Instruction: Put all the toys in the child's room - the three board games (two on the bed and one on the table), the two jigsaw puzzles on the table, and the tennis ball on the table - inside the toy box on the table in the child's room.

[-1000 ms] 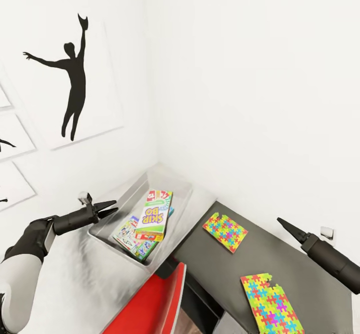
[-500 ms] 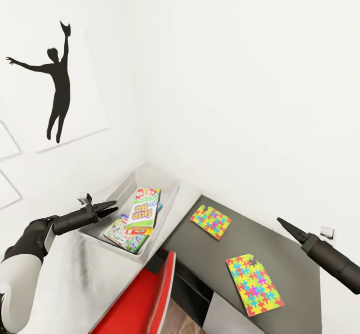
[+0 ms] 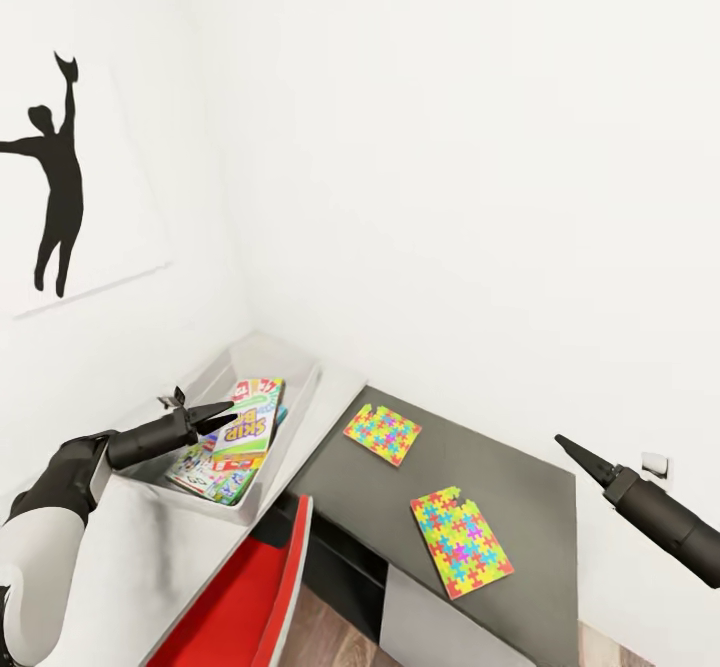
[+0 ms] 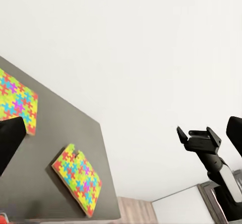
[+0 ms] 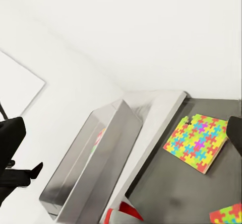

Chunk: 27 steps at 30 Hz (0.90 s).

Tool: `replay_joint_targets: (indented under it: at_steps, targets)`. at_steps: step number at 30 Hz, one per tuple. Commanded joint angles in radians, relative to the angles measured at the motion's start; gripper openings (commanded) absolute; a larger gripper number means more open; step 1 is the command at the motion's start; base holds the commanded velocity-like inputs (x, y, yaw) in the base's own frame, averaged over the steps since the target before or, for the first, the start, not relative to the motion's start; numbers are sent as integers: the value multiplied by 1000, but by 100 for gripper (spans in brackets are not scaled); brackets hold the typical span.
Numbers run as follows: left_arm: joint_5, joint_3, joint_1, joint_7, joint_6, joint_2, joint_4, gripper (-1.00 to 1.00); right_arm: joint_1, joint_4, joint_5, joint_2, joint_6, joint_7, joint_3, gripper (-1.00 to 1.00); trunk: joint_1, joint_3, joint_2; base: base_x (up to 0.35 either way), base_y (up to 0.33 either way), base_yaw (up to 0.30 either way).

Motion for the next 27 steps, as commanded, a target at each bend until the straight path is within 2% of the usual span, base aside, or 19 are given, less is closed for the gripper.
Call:
replay_joint_targets:
  at_steps: [1,15,20,22,27]
  targets:
    - [-11,5,-1,-8,11,-1,-1,100,-1,0,-3,0,6,1,-1,100,1,-1,-2,-4,-38,-206]
    - [-11,3,-1,-8,11,-5,-1,100,-1,1,4,1,6,1,0,100,1,16,-2,-1,-6,-206]
    - [-11,-62,-1,-8,12,-6,-1,100,-1,1,5,2,6,0,0,100,1,22,-2,0,0,-206]
    - [-11,-100,-1,-8,12,-7,-1,100,-1,1,6,2,6,0,-1,100,1,25,-2,0,0,-206]
    - [-11,-125,-1,-8,14,-8,-1,100,-2,2,4,1,6,0,-2,100,1,31,-2,0,0,-206]
